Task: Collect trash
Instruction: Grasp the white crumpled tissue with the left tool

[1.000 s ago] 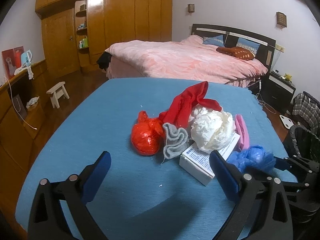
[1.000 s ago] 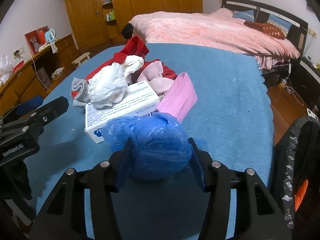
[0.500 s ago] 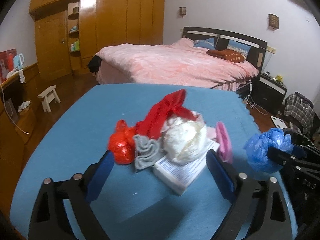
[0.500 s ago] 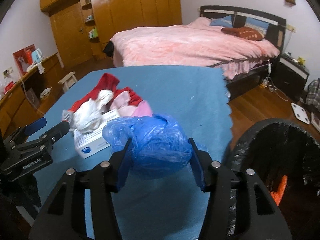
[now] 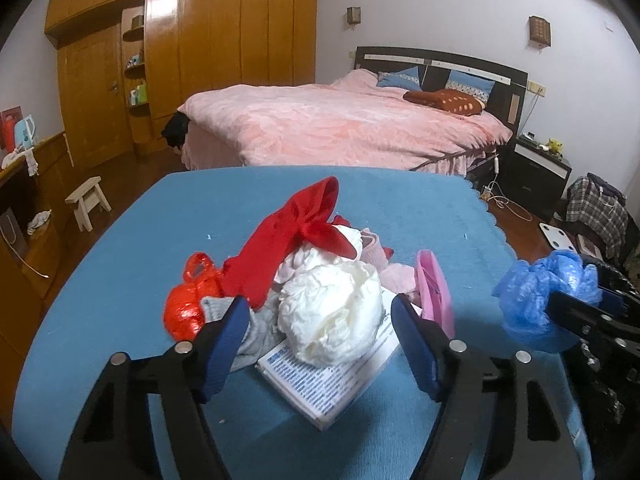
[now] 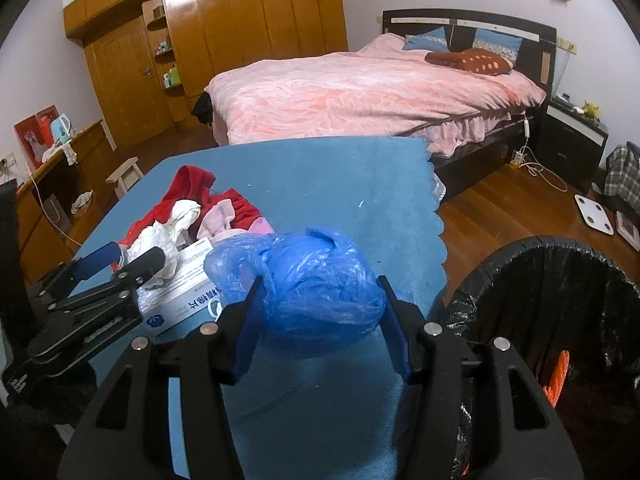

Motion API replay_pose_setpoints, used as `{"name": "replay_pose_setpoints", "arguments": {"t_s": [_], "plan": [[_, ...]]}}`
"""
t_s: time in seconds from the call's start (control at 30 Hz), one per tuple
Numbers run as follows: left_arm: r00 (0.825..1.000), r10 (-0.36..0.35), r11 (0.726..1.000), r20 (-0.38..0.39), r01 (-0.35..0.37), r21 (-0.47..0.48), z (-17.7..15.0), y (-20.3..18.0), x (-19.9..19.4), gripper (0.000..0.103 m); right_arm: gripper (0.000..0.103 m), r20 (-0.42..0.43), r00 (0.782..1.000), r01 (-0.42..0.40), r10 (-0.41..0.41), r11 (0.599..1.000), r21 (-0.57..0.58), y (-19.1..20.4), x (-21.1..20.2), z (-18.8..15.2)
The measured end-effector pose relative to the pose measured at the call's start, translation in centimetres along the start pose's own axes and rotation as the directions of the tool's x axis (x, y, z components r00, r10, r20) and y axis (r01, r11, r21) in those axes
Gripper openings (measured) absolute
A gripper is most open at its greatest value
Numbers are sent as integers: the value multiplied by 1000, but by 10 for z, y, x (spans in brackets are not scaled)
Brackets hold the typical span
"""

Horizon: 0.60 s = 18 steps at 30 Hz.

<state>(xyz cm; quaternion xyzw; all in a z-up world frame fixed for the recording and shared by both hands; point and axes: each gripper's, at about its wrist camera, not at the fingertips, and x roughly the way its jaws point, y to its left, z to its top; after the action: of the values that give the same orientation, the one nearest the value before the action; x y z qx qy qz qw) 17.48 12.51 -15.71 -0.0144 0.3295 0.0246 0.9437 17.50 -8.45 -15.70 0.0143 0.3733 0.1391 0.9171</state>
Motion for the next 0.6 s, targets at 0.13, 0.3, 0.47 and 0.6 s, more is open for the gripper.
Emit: {"name": "replay_pose_setpoints", "arguments": {"t_s": [0.13,0.3,0.47,0.6], "plan": [[1000,3,1000,-16,-3,18,-2,-4,8,57,53,-6,1000,-1,1,1000,5,-1,1,-1],[1000,11,1000,-27,-10,19,-7,-7,11,44,53,-8,1000,-2,2,1000,1,-1,1,-1],[1000,10,1000,-4,-10,13,-9,-8,0,41,53,-3,1000,-7,7,1000,4,-1,-1,-2],[1000,-2,1000,16,1,12,-10,-11,-13,41,53,6,1000,-5,5,1000,3,-1,-5,-2]]}}
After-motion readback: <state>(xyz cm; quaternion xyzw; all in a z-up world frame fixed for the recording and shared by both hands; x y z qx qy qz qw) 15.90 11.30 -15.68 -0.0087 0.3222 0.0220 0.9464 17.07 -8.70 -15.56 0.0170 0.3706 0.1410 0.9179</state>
